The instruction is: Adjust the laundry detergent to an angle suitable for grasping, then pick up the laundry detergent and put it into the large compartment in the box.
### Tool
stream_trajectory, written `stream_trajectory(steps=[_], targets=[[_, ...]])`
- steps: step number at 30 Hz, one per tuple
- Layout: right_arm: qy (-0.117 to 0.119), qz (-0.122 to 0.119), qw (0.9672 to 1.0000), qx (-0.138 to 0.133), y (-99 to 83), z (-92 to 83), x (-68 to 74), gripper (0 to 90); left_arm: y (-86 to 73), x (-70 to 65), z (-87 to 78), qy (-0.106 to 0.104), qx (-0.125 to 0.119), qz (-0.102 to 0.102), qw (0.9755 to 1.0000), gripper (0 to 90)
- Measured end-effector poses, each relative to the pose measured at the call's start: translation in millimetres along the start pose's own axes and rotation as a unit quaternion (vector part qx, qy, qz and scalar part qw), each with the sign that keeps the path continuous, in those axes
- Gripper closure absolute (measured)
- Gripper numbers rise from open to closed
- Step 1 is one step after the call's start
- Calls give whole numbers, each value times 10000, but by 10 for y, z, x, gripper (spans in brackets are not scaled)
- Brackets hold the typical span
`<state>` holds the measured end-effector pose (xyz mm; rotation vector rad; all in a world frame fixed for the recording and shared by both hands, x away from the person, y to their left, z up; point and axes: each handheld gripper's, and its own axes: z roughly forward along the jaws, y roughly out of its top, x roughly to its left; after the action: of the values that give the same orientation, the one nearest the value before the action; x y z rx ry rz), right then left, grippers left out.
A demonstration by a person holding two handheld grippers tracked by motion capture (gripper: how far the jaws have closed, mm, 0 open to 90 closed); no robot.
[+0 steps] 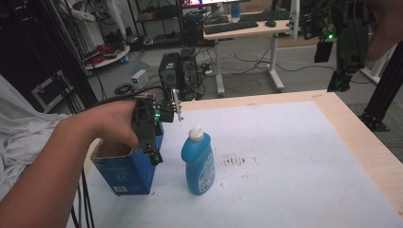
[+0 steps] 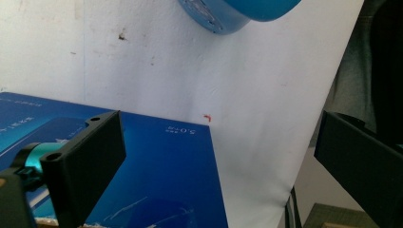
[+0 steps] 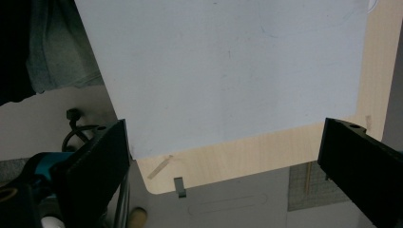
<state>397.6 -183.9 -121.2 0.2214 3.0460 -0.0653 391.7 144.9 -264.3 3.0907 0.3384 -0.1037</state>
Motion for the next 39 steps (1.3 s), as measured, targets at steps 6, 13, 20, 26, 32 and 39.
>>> stream_trajectory(steps=[6,13,20,26,32,39], targets=[[-2,-142,9999,-14,75,21,14,26,-4,-14,30,-46,19,-40,10000,30],[1,-179,9998,-16,55,28,16,26,-24,18,44,-52,44,-64,10000,30],[-21,-107,9999,-47,3,6,-1,25,-20,41,16,-55,-12,-48,10000,30],[1,-44,10000,-70,-6,69,-15,26,-16,25,13,-64,-17,-3,10000,30],[19,-123,9999,-24,28,128,-4,26,-61,24,6,-34,-26,-107,9999,30],[-44,-132,9999,-75,0,104,16,26,-43,3,6,-28,-18,-80,10000,30]])
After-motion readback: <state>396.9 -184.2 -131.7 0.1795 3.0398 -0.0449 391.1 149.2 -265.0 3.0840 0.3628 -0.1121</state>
